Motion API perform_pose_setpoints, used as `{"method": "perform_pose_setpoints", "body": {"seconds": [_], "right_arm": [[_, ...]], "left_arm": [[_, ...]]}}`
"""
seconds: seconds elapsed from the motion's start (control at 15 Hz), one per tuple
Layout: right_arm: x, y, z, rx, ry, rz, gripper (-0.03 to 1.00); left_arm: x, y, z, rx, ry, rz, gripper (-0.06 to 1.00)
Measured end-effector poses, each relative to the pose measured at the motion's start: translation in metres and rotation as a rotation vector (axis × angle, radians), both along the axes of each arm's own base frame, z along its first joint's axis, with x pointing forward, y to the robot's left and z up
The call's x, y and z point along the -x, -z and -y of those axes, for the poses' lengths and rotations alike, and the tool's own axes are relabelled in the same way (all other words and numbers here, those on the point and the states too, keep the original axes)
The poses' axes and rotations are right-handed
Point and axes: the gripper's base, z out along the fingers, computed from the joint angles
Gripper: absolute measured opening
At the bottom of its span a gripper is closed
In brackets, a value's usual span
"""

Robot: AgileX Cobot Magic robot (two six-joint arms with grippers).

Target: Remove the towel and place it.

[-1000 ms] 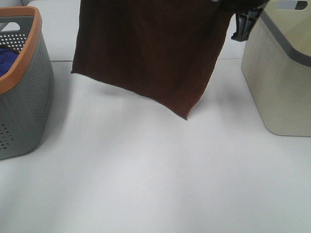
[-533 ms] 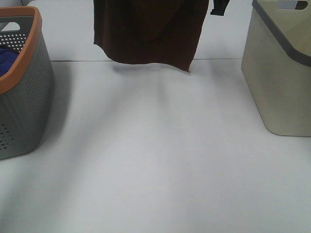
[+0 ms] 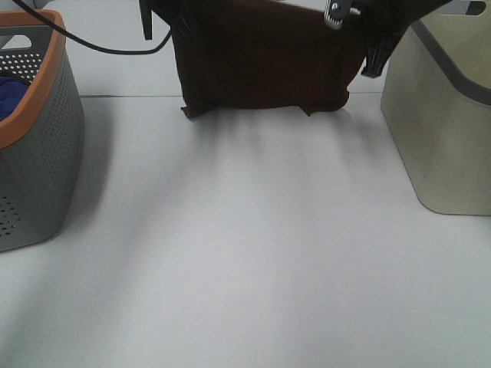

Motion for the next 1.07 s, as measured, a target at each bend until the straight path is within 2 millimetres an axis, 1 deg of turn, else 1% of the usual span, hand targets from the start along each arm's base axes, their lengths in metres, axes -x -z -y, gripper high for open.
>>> {"method": "perform_pose_setpoints", "body": {"seconds": [0.13,0.2,0.27,0.33,0.4,0.47,0.67,0.8,0.87,1.07], "right_arm": [[0.016,0.024,-0.009,0.036,-0.015,-0.185,0.02],[0.03,0.034,-0.022,0.011,-0.016,-0.359,0.02],[0.039,0.04,-0.027,-0.028,-0.007,-0.471,0.02],[0.048,0.044,-0.03,-0.074,0.004,-0.588,0.02],[0.052,0.045,-0.032,-0.103,0.009,-0.64,0.02],[0.062,0.048,-0.035,-0.144,0.01,-0.766,0.02],[0.087,0.049,-0.042,-0.239,0.02,-1.06,0.02],[0.089,0.052,-0.046,-0.328,0.08,-1.125,0.02],[0.091,0.058,-0.048,-0.35,0.102,-1.156,0.02],[0.109,0.082,-0.052,-0.325,0.129,-1.253,0.02]], "left_arm": [[0.014,0.017,0.01,-0.126,0.046,-0.168,0.0],[0.03,0.034,0.01,-0.253,0.086,-0.377,0.0],[0.037,0.041,0.008,-0.29,0.097,-0.478,0.0],[0.044,0.046,0.006,-0.319,0.114,-0.571,0.0],[0.048,0.049,0.005,-0.335,0.125,-0.62,0.0],[0.056,0.054,0.004,-0.366,0.157,-0.712,0.0],[0.08,0.068,0.002,-0.407,0.252,-0.984,0.0],[0.09,0.083,-0.001,-0.421,0.267,-1.079,0.0],[0.094,0.091,-0.002,-0.422,0.271,-1.113,0.0],[0.106,0.109,-0.007,-0.445,0.286,-1.185,0.0]]}}
